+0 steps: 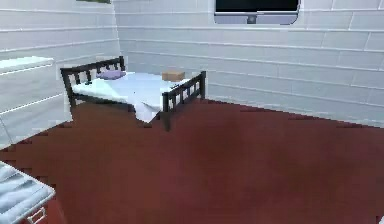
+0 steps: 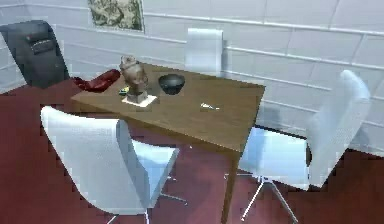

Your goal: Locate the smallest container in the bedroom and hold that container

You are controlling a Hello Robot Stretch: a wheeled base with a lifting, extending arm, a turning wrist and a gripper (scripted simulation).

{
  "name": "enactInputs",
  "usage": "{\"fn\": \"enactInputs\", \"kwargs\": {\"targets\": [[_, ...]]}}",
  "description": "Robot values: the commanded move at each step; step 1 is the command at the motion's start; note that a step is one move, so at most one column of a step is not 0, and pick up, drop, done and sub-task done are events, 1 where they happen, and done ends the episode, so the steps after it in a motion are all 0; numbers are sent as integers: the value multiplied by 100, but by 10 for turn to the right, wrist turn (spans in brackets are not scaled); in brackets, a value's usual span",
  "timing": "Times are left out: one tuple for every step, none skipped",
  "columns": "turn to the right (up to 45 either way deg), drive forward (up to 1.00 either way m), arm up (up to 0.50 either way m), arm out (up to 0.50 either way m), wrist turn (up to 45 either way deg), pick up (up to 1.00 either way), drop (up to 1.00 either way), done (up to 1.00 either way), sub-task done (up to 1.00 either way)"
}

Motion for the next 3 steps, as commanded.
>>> {"fn": "enactInputs", "kwargs": {"targets": [[450,0,0,0,0,0,0,0,0],[450,0,0,0,0,0,0,0,0],[30,0,0,0,0,0,0,0,0]]}}
